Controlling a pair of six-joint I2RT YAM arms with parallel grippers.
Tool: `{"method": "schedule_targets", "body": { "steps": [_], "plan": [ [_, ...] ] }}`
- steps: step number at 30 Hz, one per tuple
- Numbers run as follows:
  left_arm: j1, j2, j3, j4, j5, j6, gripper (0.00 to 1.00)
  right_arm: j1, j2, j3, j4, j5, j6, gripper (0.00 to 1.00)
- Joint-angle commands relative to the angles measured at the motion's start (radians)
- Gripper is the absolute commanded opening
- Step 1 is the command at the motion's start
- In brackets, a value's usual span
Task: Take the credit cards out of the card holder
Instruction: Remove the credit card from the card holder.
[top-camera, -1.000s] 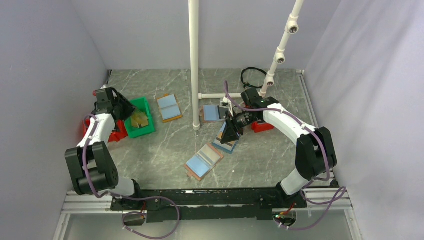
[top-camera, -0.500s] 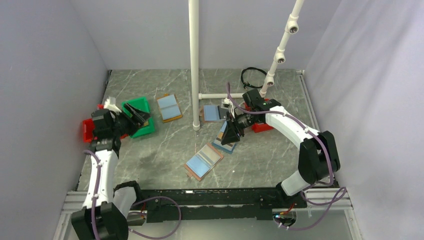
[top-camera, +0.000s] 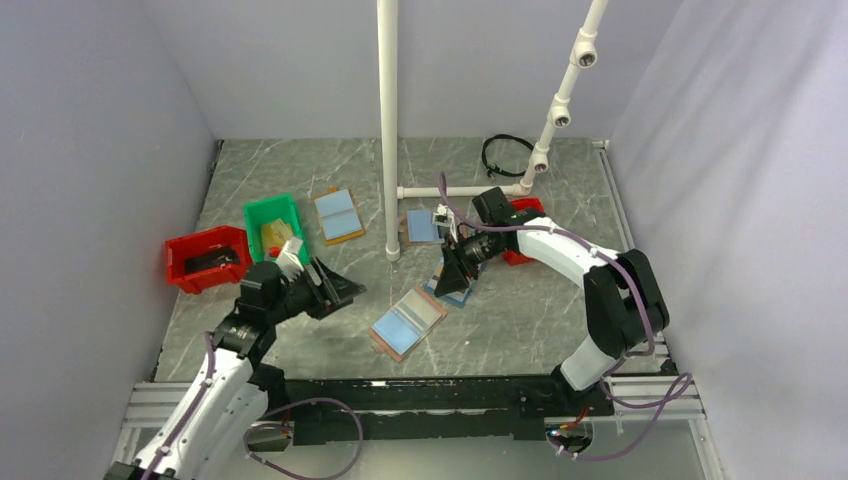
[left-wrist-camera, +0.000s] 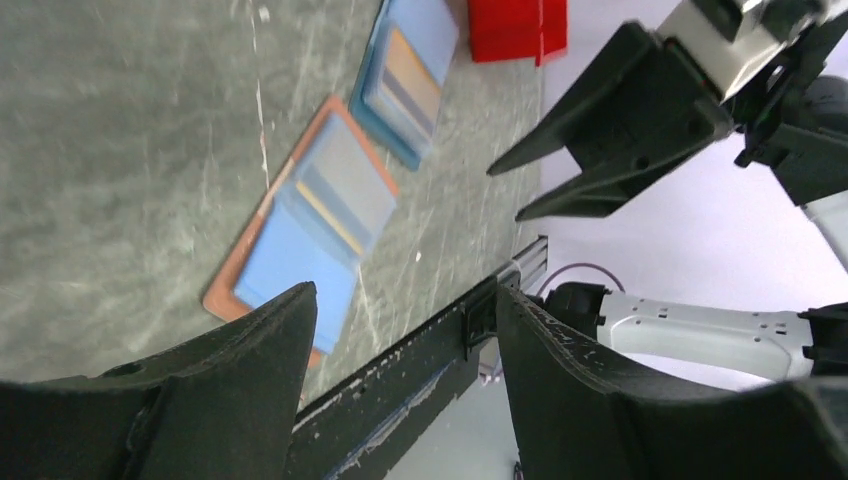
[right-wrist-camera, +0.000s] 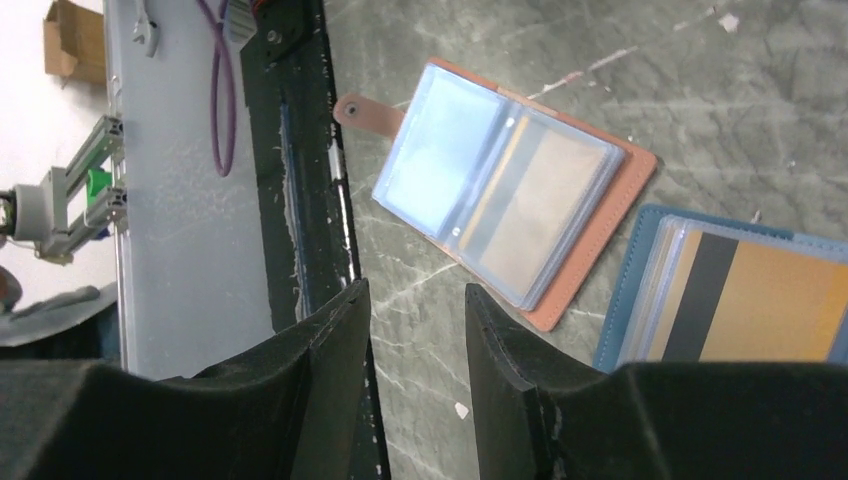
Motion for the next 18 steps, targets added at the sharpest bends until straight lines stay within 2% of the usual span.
{"method": "schedule_targets", "body": {
  "steps": [1,5,10,18],
  "plan": [
    [-0.155,0.002,-0.045,0.090,-0.182,-0.101,0.70,0.000,0.029,-0.030,0.118,0.033,0.101,0.42],
    [-0.301,0.080,-0.083,0.244,-0.280,-0.152,0.66,0.006,0.041,-0.067,0.205,0.072,0.175,0.43],
    [-0.467,0.252,-0.079,0.408,-0.435,-0.193,0.62,0.014,0.080,-0.096,0.272,0.122,0.258,0.42],
    [-0.573,0.471,-0.113,0.613,-0.563,-0.280,0.51,0.028,0.121,-0.095,0.297,0.180,0.317,0.41]
  ]
}}
